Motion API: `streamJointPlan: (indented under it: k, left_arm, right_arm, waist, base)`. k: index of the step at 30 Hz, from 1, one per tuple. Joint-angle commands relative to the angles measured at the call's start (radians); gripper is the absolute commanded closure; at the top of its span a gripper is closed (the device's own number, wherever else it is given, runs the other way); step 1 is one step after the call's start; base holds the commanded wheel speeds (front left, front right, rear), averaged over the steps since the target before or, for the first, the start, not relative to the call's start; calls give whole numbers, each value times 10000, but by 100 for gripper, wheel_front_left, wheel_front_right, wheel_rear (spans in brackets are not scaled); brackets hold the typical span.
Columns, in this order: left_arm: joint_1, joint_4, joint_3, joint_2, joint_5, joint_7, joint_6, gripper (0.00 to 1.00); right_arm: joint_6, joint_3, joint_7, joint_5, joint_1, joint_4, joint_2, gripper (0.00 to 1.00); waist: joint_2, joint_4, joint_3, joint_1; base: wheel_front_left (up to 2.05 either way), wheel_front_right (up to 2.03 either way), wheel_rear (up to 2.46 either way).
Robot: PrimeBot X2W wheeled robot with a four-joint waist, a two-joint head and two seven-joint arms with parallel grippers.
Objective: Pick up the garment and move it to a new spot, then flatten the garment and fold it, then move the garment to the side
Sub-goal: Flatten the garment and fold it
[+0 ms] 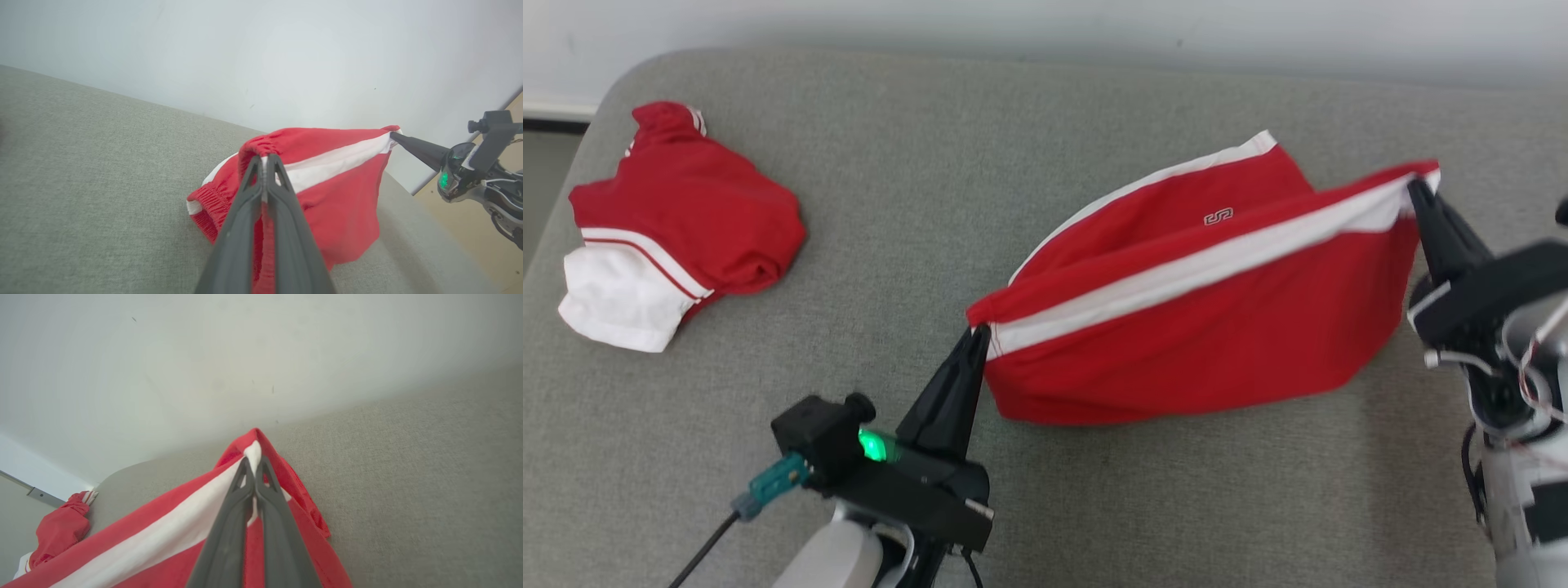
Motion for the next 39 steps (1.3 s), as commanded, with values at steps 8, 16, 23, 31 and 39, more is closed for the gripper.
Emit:
streamJointPlan:
  k: [8, 16, 23, 31, 39]
  left_arm:
    - [-1663, 951, -163, -405, -5, -34, -55, 100]
    - [-2814, 1890, -461, -802, -176, -39, -60, 100]
    - [-3031, 2371, -745, -864, 8, -41, -60, 0]
    - [-2258, 2189, -50, -865, 611, -42, -49, 0]
    - [-718, 573, 1918, -903, 2028, -43, 176, 0]
  right_arm:
    - [-23, 655, -390, -816, -2710, 2619, -387, 100]
    - [-23, 1410, -992, -1517, -4463, 4719, -568, 100]
    - [-23, 2192, -1781, -1390, -4933, 5881, -688, 0]
    - [-23, 3294, -2336, -885, -4372, 5982, -1197, 0]
    - [-23, 3841, -2666, 2, -3351, 5833, -2004, 0]
  waist:
    - [-1, 733, 1110, -2]
    - [-1, 1058, 1679, -2]
    - [-1, 1087, 1540, -2]
    - [-1, 981, 894, -2]
    - [-1, 971, 375, -2]
  base:
    - [0, 0, 0]
    - [0, 0, 0]
    - [0, 0, 0]
    - [0, 0, 0]
    - [0, 0, 0]
